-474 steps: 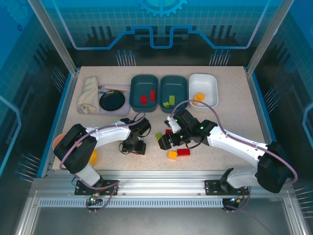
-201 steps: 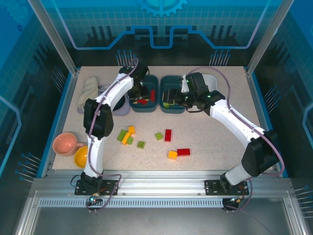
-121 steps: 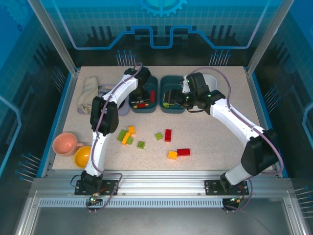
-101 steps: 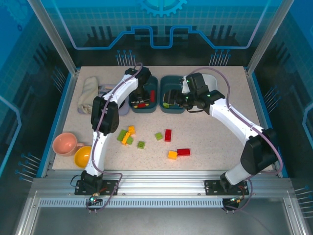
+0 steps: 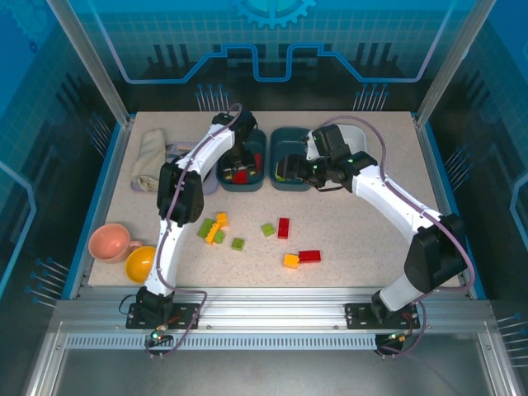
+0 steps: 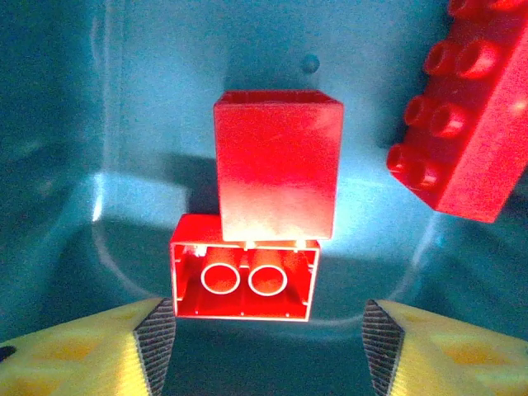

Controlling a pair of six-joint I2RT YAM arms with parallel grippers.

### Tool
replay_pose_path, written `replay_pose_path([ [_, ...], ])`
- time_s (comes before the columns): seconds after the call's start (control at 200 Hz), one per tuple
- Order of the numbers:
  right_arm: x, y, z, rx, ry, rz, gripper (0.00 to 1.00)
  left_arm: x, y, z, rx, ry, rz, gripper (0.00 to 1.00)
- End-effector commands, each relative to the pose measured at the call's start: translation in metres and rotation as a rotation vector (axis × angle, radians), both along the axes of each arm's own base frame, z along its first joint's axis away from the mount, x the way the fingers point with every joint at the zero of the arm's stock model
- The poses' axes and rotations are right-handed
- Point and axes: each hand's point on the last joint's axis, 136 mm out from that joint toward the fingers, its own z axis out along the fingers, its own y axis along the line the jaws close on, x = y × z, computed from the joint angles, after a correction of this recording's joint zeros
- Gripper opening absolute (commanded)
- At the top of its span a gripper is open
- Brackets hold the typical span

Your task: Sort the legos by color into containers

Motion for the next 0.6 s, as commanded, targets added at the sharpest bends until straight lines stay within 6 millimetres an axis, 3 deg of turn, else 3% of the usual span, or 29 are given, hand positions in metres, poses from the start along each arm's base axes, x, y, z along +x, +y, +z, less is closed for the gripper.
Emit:
replay_pose_path([
  [0.0, -0.02, 0.001, -0.007, -0.094, -0.009, 0.071, 0.75, 0.001, 0.0, 0.063, -0.039, -0.107, 0.015, 0.68],
  [0.17, -0.059, 0.023, -0.032, -0.276, -0.015, 0.241, 0.73, -0.012, 0.007, 0.13, -0.105, -0.243, 0.081, 0.74],
  [0.305, -0.091, 0.045, -0.068, -0.433, 0.023, 0.404, 0.64, -0.051, 0.022, 0.167, -0.193, -0.355, 0.169, 0.78],
  [0.41, -0.1, 0.055, -0.093, -0.562, 0.059, 0.479, 0.61, -0.097, 0.032, 0.172, -0.271, -0.398, 0.215, 0.8],
  [0.595, -0.097, 0.066, -0.123, -0.705, 0.133, 0.516, 0.61, -0.184, 0.046, 0.143, -0.396, -0.385, 0.296, 0.84],
])
